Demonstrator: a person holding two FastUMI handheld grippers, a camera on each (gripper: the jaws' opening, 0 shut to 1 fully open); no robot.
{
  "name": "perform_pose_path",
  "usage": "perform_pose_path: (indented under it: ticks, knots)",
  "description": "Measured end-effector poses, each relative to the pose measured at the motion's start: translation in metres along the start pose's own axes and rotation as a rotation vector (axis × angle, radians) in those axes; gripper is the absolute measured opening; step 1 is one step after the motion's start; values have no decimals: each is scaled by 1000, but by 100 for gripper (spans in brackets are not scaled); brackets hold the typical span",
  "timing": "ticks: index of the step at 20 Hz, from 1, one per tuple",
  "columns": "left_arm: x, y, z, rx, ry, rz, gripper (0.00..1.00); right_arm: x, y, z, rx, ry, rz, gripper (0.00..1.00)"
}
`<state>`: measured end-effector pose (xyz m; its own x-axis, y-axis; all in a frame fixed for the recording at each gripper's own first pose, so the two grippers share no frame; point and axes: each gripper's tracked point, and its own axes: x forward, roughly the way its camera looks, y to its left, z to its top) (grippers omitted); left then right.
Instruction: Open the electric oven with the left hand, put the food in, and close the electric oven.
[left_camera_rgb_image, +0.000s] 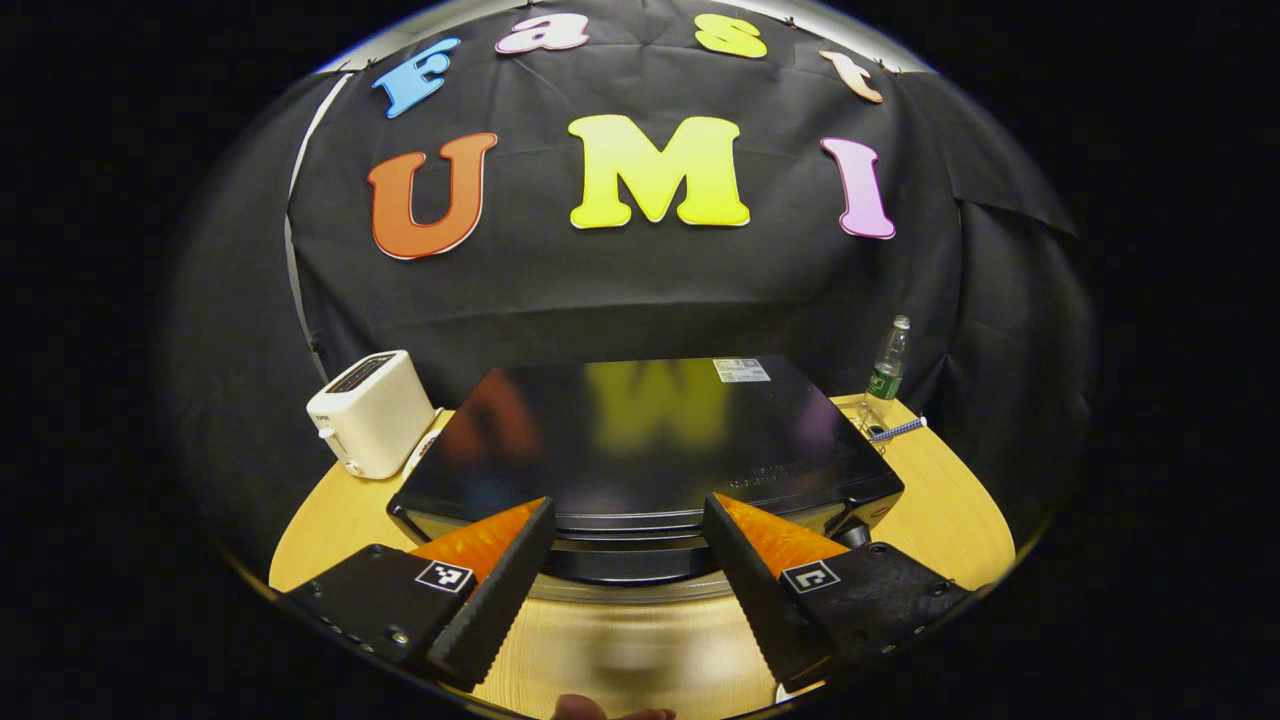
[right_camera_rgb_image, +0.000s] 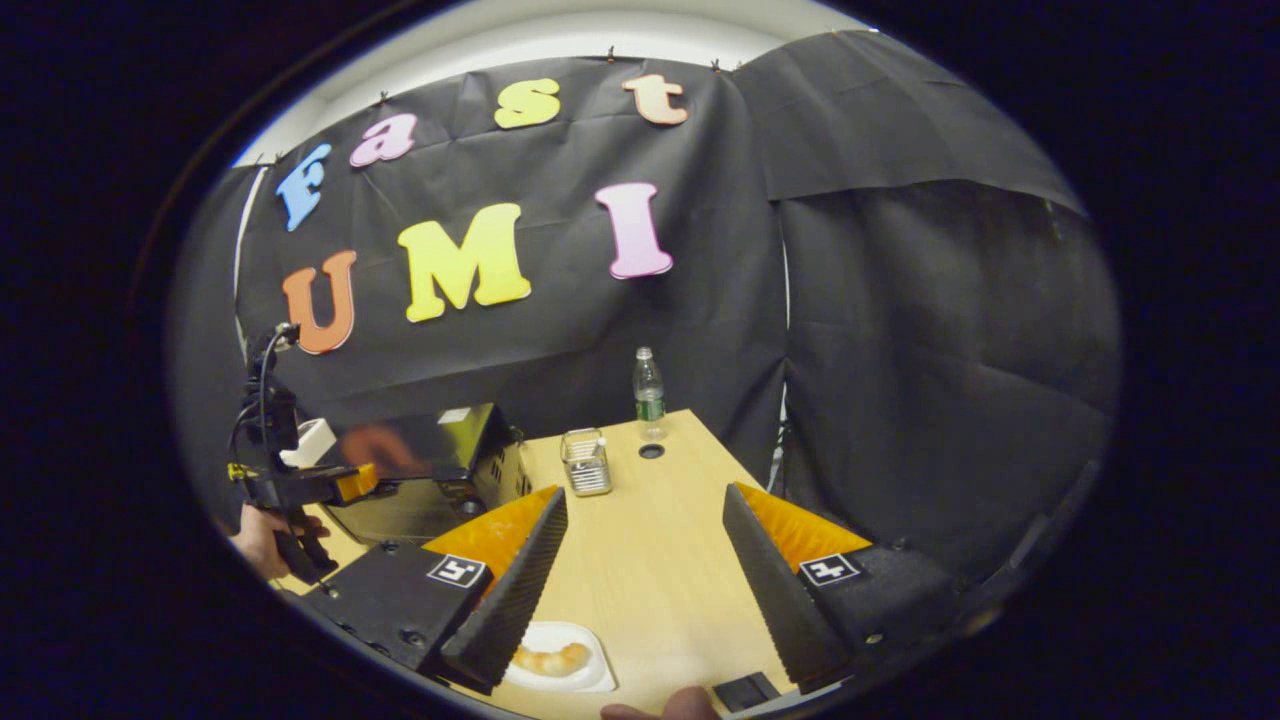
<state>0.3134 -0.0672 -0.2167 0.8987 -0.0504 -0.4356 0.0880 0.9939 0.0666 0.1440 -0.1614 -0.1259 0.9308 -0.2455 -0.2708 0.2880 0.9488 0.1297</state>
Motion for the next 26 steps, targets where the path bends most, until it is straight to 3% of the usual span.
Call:
perform_pose_path:
  ticks: [10,14,22,23,25,26]
  knots:
    - [-16,-1,-22,-7,52,-24,98,-19,8,1,-3,-37,-13,97]
    - [-49,0,-101,-102,243,-41,95,-35,1,2,-1,-47,-32,97]
    - [-78,-5,-163,-99,348,-52,93,-63,2,-14,-33,-18,-23,97]
    - [-78,-5,-168,-96,351,-51,80,-67,2,-14,-41,-18,-18,97]
    - [-77,-5,-181,-85,375,-51,100,-72,2,-14,-63,-21,-15,97]
    - [-77,-6,-189,-90,392,-49,94,-74,2,-14,-70,-18,-12,97]
